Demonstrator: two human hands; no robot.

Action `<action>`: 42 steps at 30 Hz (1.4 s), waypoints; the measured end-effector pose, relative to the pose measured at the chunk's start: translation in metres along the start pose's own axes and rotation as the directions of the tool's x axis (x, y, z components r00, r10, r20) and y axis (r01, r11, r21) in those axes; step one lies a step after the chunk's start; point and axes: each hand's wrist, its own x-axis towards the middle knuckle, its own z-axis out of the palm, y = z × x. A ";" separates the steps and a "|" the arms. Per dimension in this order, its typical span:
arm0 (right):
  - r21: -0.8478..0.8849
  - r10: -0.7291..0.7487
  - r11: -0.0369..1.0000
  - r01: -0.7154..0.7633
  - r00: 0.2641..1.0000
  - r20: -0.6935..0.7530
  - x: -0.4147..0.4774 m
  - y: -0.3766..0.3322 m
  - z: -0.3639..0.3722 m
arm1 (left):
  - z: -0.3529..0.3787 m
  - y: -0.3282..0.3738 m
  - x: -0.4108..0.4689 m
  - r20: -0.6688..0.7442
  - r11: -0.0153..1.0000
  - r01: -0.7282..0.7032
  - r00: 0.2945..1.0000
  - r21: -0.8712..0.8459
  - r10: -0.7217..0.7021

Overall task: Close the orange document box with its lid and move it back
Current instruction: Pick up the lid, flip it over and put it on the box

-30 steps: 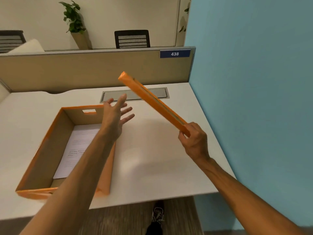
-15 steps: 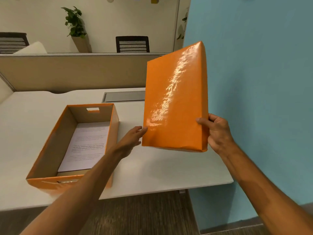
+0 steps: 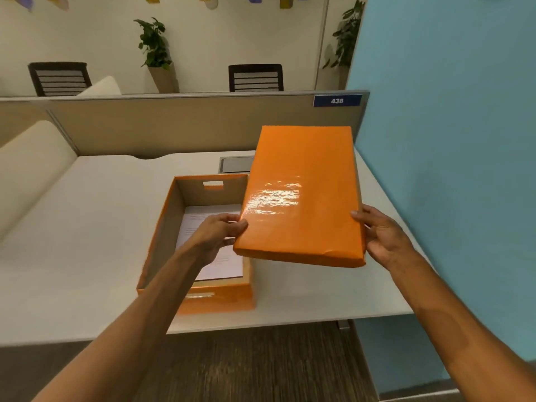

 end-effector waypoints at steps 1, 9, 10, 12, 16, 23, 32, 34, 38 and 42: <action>-0.009 -0.002 1.000 0.002 1.000 0.000 -0.001 0.007 0.013 | -0.016 0.001 -0.005 -0.015 1.000 -0.011 1.000 0.014 0.011; -0.132 -0.031 0.991 0.024 0.998 -0.052 -0.006 0.060 0.122 | -0.128 -0.002 -0.038 -0.091 0.995 -0.042 0.995 0.088 0.050; -0.157 -0.036 0.987 0.027 0.998 -0.053 -0.006 0.066 0.133 | -0.139 -0.005 -0.041 -0.102 0.995 -0.044 0.993 0.093 0.054; -0.198 -0.044 0.980 0.032 0.997 -0.057 -0.006 0.077 0.153 | -0.159 -0.011 -0.046 -0.126 0.995 -0.044 0.990 0.095 0.055; -0.253 -0.040 0.967 0.019 0.996 -0.075 -0.001 0.097 0.181 | -0.184 -0.024 -0.053 -0.175 0.996 -0.024 0.984 0.090 0.040; -0.325 0.009 0.945 -0.037 0.996 -0.087 0.010 0.122 0.200 | -0.200 -0.046 -0.061 -0.161 0.998 0.054 0.986 0.018 -0.050; -0.462 -0.010 0.885 -0.052 0.991 -0.133 0.014 0.142 0.200 | -0.198 -0.073 -0.064 -0.168 0.993 0.105 0.981 0.053 -0.095; -0.478 -0.010 0.877 -0.056 0.991 -0.135 0.015 0.144 0.198 | -0.197 -0.076 -0.064 -0.157 0.993 0.107 0.983 0.059 -0.097; -0.498 -0.001 0.864 -0.072 0.989 -0.146 0.016 0.148 0.196 | -0.195 -0.080 -0.064 -0.148 0.993 0.108 0.984 0.056 -0.098; -0.501 0.027 0.860 -0.101 0.988 -0.151 0.016 0.154 0.191 | -0.192 -0.083 -0.064 -0.148 0.992 0.110 0.984 0.064 -0.100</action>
